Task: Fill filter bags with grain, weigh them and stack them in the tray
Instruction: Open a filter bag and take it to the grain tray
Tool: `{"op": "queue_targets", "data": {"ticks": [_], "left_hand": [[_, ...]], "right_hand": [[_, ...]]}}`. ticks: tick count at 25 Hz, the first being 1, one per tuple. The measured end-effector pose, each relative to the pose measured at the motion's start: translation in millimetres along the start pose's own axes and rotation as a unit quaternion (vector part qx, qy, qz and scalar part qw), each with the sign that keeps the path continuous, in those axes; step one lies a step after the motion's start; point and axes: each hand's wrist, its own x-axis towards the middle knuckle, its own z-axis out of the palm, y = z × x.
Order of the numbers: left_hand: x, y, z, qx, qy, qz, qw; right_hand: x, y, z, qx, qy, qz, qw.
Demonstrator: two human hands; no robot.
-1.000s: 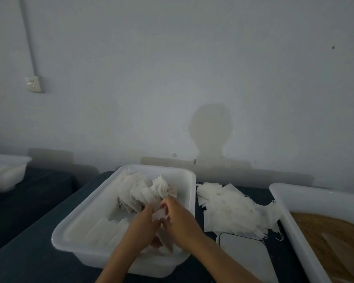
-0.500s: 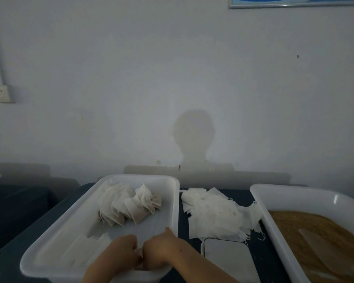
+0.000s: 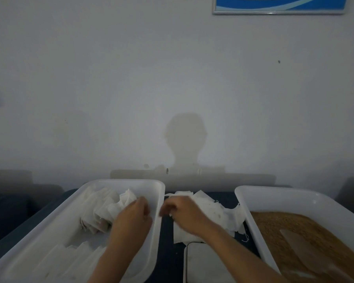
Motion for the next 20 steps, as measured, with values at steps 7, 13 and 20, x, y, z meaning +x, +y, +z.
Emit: {"op": "queue_targets", "data": {"ticks": [7,13,20], "left_hand": [[6,80,72,-0.100,-0.025,0.114,0.988],[9,85,115,-0.080,-0.081,0.086,0.990],[9,64,134,-0.032,-0.134,0.049,0.989]], "right_hand": [[1,101,-51,0.004,0.127,0.196,0.972],[10,151,-26,-0.144,0.073,0.249,0.955],[21,175,3,-0.278,-0.050,0.271,0.920]]}}
